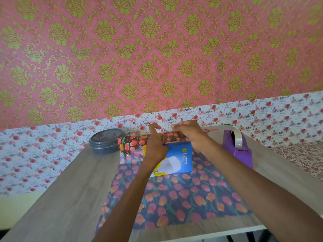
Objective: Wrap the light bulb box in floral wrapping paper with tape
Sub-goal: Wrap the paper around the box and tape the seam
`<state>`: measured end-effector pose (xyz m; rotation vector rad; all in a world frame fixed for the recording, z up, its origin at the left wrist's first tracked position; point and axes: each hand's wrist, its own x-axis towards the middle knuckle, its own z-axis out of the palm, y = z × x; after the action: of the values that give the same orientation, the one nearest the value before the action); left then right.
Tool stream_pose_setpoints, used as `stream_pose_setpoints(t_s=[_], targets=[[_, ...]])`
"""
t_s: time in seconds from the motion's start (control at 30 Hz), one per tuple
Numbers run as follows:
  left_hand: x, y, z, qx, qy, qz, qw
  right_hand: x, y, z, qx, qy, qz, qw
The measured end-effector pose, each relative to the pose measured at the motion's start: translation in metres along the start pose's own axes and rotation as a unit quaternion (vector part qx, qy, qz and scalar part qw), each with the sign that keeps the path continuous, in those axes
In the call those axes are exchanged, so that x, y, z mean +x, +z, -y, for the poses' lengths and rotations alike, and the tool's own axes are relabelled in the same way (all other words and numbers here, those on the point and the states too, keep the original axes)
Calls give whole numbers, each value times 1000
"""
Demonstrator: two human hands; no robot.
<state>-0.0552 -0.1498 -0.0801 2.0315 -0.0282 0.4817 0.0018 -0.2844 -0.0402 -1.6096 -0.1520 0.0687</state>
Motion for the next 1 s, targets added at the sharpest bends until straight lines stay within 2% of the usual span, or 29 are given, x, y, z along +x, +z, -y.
stream_pose_setpoints(t_s=[0.13, 0.3, 0.4, 0.47, 0.6, 0.8, 1.0], targets=[[2, 4, 2, 69, 22, -37, 997, 21, 24, 5, 12, 37, -47, 998], [-1, 3, 5, 124, 82, -54, 987, 24, 31, -1, -36, 82, -69, 994], [-2, -2, 12, 230, 110, -74, 964, 23, 29, -1, -29, 82, -70, 994], [1, -7, 21, 301, 120, -57, 944, 26, 28, -3, -19, 71, -70, 995], [-2, -8, 26, 275, 127, -52, 952, 28, 28, -5, -3, 64, -53, 997], [-6, -5, 29, 290, 147, -81, 942, 17, 27, -5, -56, 91, 2, 994], [-6, -7, 23, 270, 131, -79, 950, 19, 29, -6, -65, 104, -3, 992]])
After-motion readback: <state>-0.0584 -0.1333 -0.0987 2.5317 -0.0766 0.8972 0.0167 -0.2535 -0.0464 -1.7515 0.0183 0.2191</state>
